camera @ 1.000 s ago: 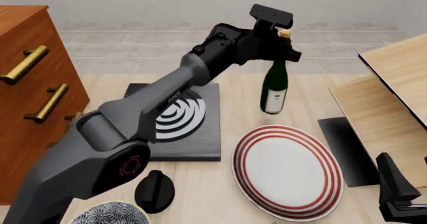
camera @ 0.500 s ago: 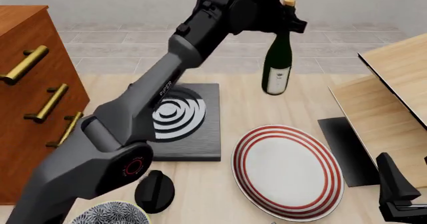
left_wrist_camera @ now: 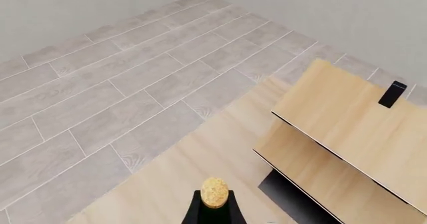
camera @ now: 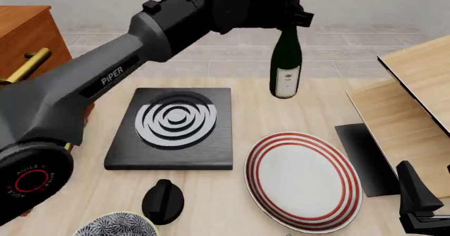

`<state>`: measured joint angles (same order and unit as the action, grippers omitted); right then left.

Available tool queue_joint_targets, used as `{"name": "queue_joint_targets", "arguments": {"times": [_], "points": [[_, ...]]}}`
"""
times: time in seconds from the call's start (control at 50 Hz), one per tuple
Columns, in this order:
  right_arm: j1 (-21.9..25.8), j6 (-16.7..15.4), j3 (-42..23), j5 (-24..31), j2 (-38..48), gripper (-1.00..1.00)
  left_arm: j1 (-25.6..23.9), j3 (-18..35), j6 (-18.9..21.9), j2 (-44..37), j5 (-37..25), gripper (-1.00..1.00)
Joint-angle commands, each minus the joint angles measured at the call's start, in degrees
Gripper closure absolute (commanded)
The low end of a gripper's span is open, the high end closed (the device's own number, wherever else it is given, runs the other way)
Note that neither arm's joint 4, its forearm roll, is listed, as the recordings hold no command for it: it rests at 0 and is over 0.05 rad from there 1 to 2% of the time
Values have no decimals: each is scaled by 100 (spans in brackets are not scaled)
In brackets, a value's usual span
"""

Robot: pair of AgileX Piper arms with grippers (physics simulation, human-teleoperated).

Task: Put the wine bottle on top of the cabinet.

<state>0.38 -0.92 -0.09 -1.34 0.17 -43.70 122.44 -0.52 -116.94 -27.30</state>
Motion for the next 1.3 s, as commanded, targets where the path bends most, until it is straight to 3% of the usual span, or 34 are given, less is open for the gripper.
{"name": "queue_joint_targets", "arguments": {"times": [0.02, 0.08, 0.24, 0.56, 0.86, 1.3], "points": [[-1, -1, 0, -1, 0, -100, -59, -3181, -18, 1603, 1643, 100], [0, 1, 0, 1, 0, -100, -80, -3607, -51, 1935, 1830, 100], [-1, 0, 0, 0, 0, -100, -85, -4161, -81, 2376, 2073, 100], [0, 0, 0, 1, 0, -100, -102, -4826, -29, 3094, 2171, 100], [0, 0, 0, 0, 0, -100, 37, -5077, -89, 3677, 1963, 100], [1, 1, 0, 1, 1, -100, 358, -5400, 167, 4344, 1511, 100]]}}
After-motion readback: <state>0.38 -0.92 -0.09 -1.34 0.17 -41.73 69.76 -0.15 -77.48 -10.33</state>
